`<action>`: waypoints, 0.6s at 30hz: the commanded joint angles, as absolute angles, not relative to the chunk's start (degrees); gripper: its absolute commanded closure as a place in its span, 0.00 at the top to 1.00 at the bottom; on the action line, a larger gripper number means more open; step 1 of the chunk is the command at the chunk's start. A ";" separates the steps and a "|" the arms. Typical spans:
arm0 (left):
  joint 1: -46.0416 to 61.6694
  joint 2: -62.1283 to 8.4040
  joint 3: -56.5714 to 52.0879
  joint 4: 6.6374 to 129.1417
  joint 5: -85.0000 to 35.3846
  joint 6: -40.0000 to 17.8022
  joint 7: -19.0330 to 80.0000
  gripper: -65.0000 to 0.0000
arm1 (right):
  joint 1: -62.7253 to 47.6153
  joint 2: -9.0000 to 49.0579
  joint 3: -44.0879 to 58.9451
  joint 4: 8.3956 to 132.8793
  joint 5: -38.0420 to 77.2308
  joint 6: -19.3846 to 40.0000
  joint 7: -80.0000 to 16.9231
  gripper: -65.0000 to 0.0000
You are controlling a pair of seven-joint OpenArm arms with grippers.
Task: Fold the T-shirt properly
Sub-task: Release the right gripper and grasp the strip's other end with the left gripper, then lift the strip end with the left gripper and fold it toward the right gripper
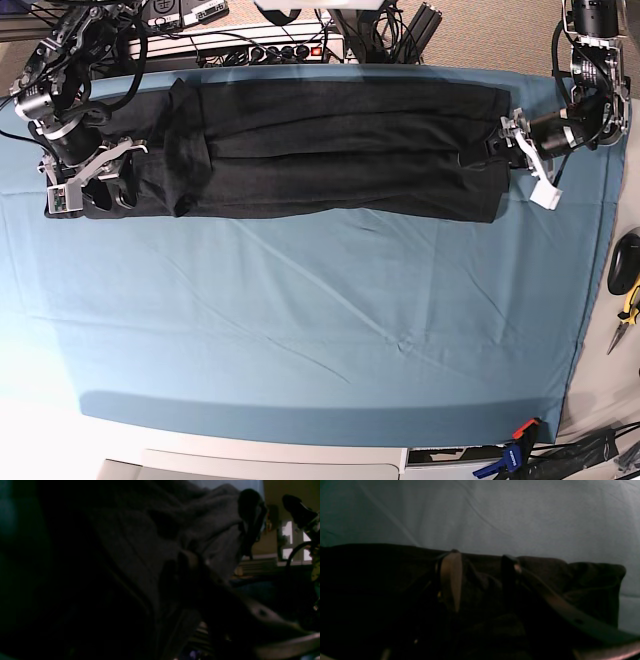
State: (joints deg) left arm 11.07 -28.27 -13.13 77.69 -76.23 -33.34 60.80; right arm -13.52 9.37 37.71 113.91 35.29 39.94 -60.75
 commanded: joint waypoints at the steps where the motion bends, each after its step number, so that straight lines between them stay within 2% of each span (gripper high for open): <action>1: 11.27 -28.29 -12.56 77.76 -76.71 -33.30 61.98 0.21 | -13.17 10.17 37.95 114.74 34.87 40.00 -58.92 0.40; 3: 11.25 -28.32 -12.56 77.76 -76.71 -33.47 61.87 0.00 | -13.17 10.17 37.95 114.74 33.65 40.00 -58.63 0.40; 8: 11.27 -28.29 -12.56 78.56 -78.43 -34.68 62.30 0.00 | -13.17 10.20 37.98 114.74 27.62 39.11 -56.97 0.40; 14: 11.70 -28.23 -12.53 90.63 -76.77 -36.05 63.57 0.00 | -13.19 11.68 38.00 114.63 13.19 25.36 -52.82 0.40; 18: 12.05 -28.03 -12.49 102.72 -71.50 -36.01 62.04 0.00 | -13.21 13.98 38.15 114.08 7.51 20.64 -52.62 0.40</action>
